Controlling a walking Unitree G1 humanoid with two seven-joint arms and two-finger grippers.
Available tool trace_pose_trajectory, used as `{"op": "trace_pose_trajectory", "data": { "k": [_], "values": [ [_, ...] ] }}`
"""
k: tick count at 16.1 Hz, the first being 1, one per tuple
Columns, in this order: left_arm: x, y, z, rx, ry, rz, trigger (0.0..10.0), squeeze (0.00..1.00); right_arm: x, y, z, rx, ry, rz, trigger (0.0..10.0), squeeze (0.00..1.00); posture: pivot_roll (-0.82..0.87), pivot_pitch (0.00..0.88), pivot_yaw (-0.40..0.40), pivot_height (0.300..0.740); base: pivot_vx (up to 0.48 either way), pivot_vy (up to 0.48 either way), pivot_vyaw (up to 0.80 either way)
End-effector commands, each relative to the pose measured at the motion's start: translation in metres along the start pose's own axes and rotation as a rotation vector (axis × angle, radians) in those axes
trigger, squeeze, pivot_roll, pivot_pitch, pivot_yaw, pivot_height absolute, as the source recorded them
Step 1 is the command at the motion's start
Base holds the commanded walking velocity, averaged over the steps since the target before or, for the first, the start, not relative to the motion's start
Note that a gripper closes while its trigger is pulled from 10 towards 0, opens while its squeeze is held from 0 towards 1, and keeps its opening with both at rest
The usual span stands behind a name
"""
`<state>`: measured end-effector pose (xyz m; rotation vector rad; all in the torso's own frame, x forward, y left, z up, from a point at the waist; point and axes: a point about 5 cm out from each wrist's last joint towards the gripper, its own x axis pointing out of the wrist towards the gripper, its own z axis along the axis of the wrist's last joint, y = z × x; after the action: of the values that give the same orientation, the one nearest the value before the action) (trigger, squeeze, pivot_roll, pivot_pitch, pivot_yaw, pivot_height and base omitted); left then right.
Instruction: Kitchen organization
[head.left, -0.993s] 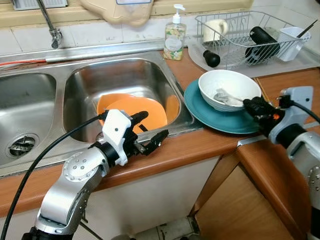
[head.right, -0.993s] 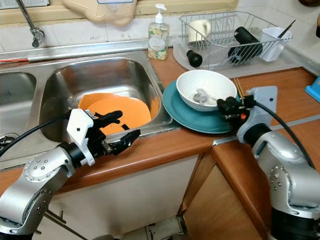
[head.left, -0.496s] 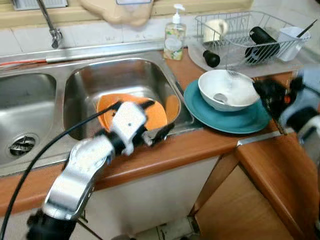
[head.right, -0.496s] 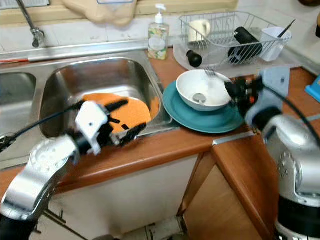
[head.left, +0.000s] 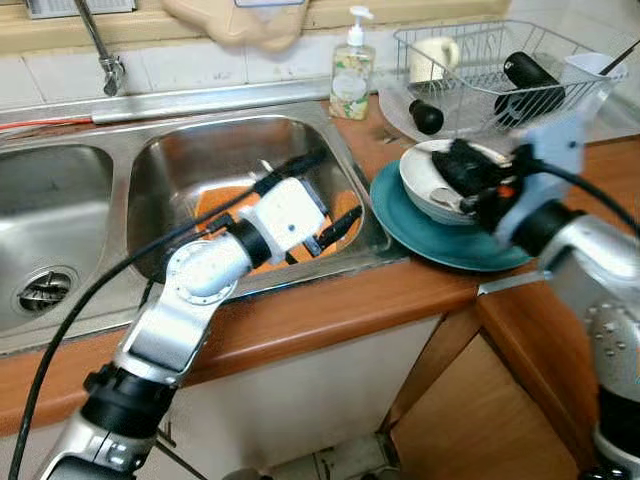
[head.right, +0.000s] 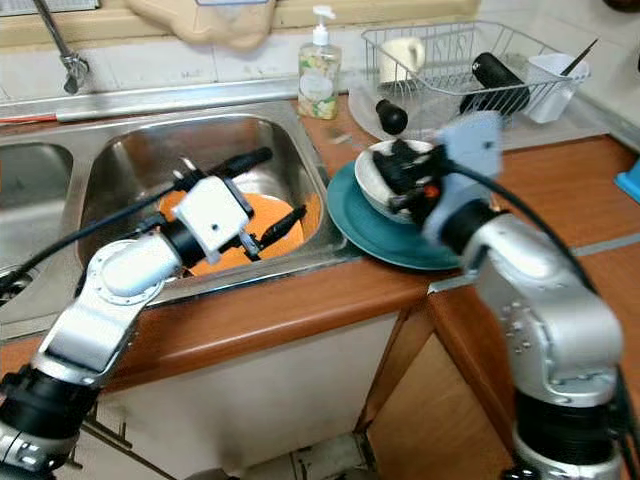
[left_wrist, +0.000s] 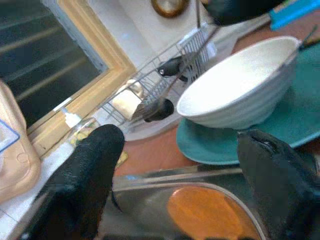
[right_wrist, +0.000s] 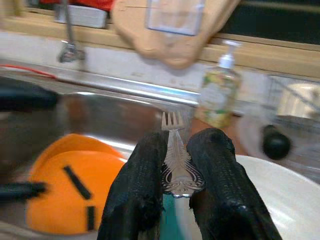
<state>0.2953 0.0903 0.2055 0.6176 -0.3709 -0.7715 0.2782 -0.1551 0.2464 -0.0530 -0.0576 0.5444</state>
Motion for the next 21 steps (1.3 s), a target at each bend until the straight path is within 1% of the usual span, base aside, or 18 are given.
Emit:
{"op": "trace_pose_trajectory", "data": {
  "k": [1,2,3,4,5,6,7,9,10,15,19,21],
  "values": [
    [0.004,0.000,0.003,0.040,-0.017,-0.016,0.0,0.00,0.002,0.010,0.007,-0.010,-0.017,0.041,0.0,0.00,-0.06,0.000,0.009,0.740,0.000,0.000,0.00],
    [0.008,-0.001,0.003,0.067,-0.020,-0.023,0.0,0.00,0.005,0.018,0.007,0.000,-0.019,0.070,0.0,0.00,-0.06,0.000,0.009,0.740,0.000,0.000,0.00],
    [0.009,-0.001,0.003,0.073,-0.022,-0.022,0.0,0.00,0.006,0.020,0.007,0.003,-0.020,0.076,0.0,0.00,-0.06,0.000,0.004,0.740,0.000,0.000,0.00],
    [0.012,0.000,0.002,0.095,-0.023,-0.016,0.0,0.00,0.008,0.029,0.007,0.010,-0.021,0.107,0.0,0.00,-0.06,0.000,0.004,0.740,0.000,0.000,0.00],
    [0.014,0.001,0.002,0.115,-0.022,-0.011,0.0,0.00,0.009,0.033,0.006,0.015,-0.018,0.125,0.0,0.00,-0.06,0.000,0.002,0.740,0.000,0.000,0.00],
    [0.015,0.002,0.002,0.128,-0.023,-0.008,0.0,0.00,0.009,0.035,0.006,0.016,-0.016,0.133,0.0,0.00,-0.06,0.000,0.002,0.740,0.000,0.000,0.00],
    [0.017,0.006,0.002,0.162,-0.034,0.014,0.0,0.00,0.010,0.040,0.005,0.020,-0.009,0.143,0.0,0.00,-0.06,0.000,0.002,0.740,0.000,0.000,0.00],
    [0.018,0.011,0.003,0.193,-0.052,0.047,0.0,0.00,0.011,0.044,0.004,0.028,-0.006,0.144,0.0,0.00,-0.06,0.000,0.004,0.740,0.000,0.000,0.00],
    [0.019,0.013,0.002,0.205,-0.047,0.046,0.0,0.00,0.011,0.049,0.003,0.035,-0.002,0.151,0.0,0.00,-0.06,0.000,0.006,0.740,0.000,0.000,0.00],
    [0.017,0.011,-0.009,0.255,-0.009,0.032,0.0,0.00,0.012,0.053,0.003,0.039,0.007,0.164,0.0,0.00,-0.06,0.000,0.010,0.740,0.000,0.000,0.00],
    [0.015,0.012,-0.014,0.276,0.006,0.038,0.0,0.00,0.011,0.056,0.000,0.045,0.020,0.167,0.0,0.00,-0.06,0.000,0.010,0.740,0.000,0.000,0.00],
    [0.012,0.011,-0.016,0.287,0.007,0.022,0.0,0.00,0.011,0.058,-0.002,0.048,0.026,0.169,0.0,0.00,-0.06,0.000,0.010,0.740,0.000,0.000,0.00]
  ]
}}
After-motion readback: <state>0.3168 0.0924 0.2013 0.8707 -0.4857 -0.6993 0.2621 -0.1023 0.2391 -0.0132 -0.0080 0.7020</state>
